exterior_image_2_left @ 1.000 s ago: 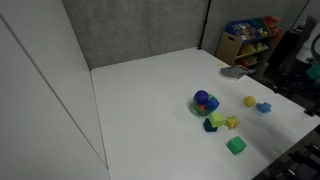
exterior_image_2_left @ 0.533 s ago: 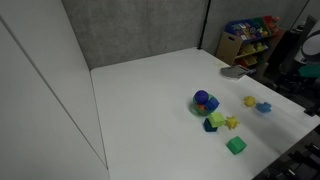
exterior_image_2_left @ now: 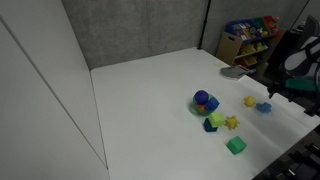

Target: Put the blue toy in the green bowl

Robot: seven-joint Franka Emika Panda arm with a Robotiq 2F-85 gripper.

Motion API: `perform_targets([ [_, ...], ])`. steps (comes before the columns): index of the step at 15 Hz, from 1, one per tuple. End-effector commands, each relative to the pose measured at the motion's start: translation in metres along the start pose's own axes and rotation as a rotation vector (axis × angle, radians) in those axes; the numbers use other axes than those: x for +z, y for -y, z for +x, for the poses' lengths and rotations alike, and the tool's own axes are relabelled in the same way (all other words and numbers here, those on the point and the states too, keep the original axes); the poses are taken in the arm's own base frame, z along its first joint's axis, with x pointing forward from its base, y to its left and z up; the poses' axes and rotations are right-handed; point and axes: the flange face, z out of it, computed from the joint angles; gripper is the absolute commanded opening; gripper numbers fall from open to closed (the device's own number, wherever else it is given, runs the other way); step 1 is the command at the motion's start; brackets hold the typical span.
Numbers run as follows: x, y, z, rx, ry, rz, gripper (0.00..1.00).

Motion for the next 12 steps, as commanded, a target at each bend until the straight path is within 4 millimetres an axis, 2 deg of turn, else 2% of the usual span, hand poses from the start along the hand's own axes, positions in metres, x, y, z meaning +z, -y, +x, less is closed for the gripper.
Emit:
perform_targets([
  [1,0.034,-0.002,0.017,0.05,-0.012,-0.012,1.0],
  [6,0.068,0.003,0.026,0.049,-0.038,-0.016,1.0],
  [12,0.086,0.017,0.031,0.037,-0.059,0.023,1.0],
])
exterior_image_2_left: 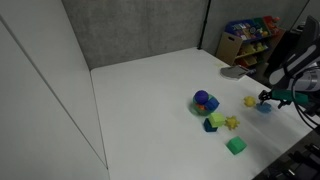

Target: Put the blue toy in the green bowl

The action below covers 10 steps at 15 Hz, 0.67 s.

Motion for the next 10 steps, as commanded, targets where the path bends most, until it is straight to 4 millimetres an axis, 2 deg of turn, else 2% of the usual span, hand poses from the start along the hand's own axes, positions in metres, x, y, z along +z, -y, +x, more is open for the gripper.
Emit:
perform_targets([
  [1,0.008,0.006,0.008,0.008,-0.01,0.042,1.0],
  [10,0.025,0.012,-0.002,-0.004,0.011,0.066,1.0],
])
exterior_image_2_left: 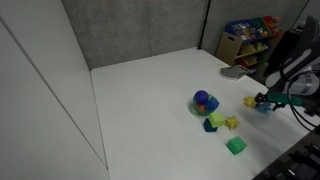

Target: Put the blue toy in the green bowl

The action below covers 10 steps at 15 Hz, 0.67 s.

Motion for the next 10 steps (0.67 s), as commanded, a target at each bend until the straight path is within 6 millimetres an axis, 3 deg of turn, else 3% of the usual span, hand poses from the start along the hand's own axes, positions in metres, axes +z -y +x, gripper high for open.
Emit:
perform_targets([
  [1,0.005,0.001,0.001,-0.004,-0.001,0.025,1.0],
  [2,0.005,0.001,0.001,-0.005,-0.001,0.024,1.0],
  [3,0.005,0.001,0.001,-0.005,-0.002,0.021,0.82],
  [10,-0.012,0.005,-0.001,-0.012,-0.023,0.025,0.3],
])
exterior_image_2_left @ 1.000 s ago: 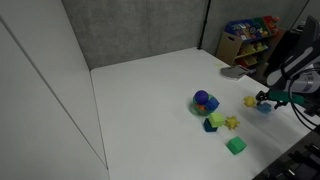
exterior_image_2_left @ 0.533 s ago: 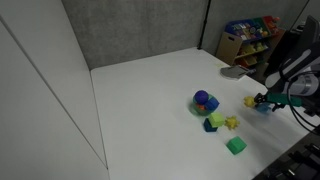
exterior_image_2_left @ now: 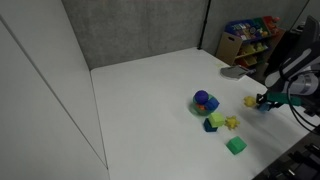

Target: Put the blue toy in the green bowl

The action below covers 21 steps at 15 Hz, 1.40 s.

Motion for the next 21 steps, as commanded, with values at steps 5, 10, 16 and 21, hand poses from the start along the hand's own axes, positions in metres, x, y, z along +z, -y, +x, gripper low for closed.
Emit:
perform_targets([
  [5,-0.051,0.021,-0.014,-0.05,-0.048,0.025,0.16],
  [10,-0.104,0.075,-0.046,-0.167,-0.088,0.067,0.1],
  [16,-0.162,0.13,-0.084,-0.306,-0.141,0.132,0.1],
  [21,-0.142,0.134,-0.078,-0.272,-0.127,0.123,0.35],
])
